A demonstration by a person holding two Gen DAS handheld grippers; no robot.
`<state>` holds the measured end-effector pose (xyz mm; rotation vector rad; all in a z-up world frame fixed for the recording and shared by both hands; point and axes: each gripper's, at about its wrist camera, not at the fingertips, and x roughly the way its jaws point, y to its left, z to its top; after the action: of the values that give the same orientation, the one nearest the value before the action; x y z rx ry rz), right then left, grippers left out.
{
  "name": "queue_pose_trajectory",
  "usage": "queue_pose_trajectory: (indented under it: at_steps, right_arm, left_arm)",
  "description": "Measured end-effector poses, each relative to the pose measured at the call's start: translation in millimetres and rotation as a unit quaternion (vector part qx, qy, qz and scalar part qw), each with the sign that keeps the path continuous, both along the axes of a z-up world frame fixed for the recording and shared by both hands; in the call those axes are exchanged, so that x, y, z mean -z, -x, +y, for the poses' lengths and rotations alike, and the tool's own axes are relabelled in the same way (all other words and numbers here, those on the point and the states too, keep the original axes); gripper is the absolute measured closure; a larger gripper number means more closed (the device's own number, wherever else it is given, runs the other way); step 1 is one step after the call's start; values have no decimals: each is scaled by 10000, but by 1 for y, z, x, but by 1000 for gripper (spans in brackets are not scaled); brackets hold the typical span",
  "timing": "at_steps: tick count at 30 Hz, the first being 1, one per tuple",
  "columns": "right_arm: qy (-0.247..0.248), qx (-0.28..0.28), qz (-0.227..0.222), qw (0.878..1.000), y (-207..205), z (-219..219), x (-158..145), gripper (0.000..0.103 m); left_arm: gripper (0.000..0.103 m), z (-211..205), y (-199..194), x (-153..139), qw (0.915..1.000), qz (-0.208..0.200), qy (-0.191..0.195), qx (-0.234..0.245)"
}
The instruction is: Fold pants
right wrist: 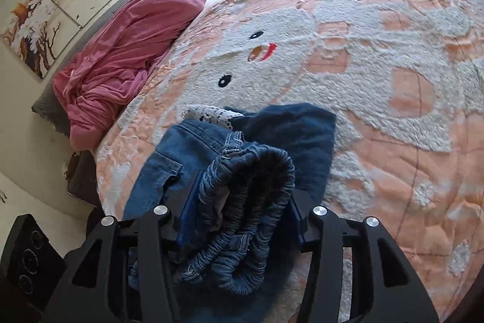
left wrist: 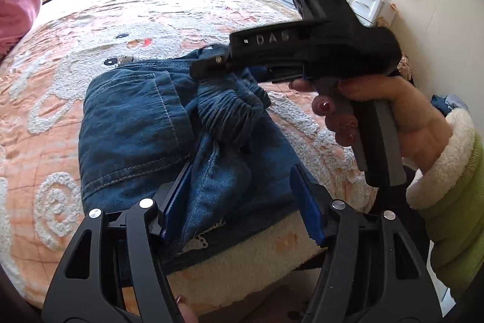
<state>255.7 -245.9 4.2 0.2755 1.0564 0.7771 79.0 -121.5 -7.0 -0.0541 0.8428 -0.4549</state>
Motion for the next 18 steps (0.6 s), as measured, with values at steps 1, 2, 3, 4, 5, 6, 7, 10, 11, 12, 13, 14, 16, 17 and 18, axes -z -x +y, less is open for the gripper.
queue_pose_trajectory:
  at_steps: [1, 2, 3, 4, 5, 6, 7, 10, 11, 12, 13, 14, 16, 17, 18]
  right_arm:
    - [-73, 79, 60, 9999, 1, -6, 2, 51]
    - [-91, 132, 73, 9998, 3, -9, 3, 46]
    - [-87, 162, 43, 9998, 4, -12, 1, 45]
    - [-55, 189, -14, 9998, 7, -14, -1, 40]
    - [7, 231, -73, 9997, 10, -17, -5, 36]
    - [46, 265, -112, 9996, 13, -19, -7, 34]
    - [47, 288, -133, 9995, 15, -21, -9, 33]
    - [124, 384, -180, 9990, 23, -27, -16, 30]
    - [130, 416, -221, 9988, 26, -29, -19, 30]
    - [128, 432, -285, 9986, 30, -31, -22, 30]
    - [121, 433, -334, 9984, 34, -33, -26, 29]
    - [107, 440, -387, 9982, 39, -35, -30, 28]
    - [83, 447, -508, 9977, 48, -38, -38, 25]
    - [51, 431, -584, 9974, 55, -40, -43, 21]
    - [9, 401, -650, 9971, 61, -41, -48, 20]
  left_arm:
    - [46, 1, 1, -1, 10000, 16, 49, 4]
    - [46, 3, 4, -1, 9999, 36, 102, 2]
    - [46, 6, 6, -2, 9999, 60, 152, -5]
    - [46, 9, 9, -4, 9997, 84, 212, -24]
    - [46, 13, 10, -6, 9996, 93, 267, -53]
    - [45, 15, 12, -7, 9995, 97, 296, -78]
    - [45, 17, 14, -9, 9994, 96, 310, -110]
    - [39, 22, 12, -13, 9995, 53, 235, -215]
    - [39, 23, 15, -16, 9994, 38, 228, -250]
    - [39, 26, 15, -18, 9994, 26, 223, -274]
    - [39, 28, 15, -20, 9993, -12, 188, -320]
    - [38, 30, 16, -22, 9992, -42, 147, -371]
    - [34, 36, 17, -28, 9989, -89, 95, -454]
    - [31, 38, 17, -31, 9987, -126, 66, -495]
    - [26, 41, 18, -34, 9985, -159, 28, -532]
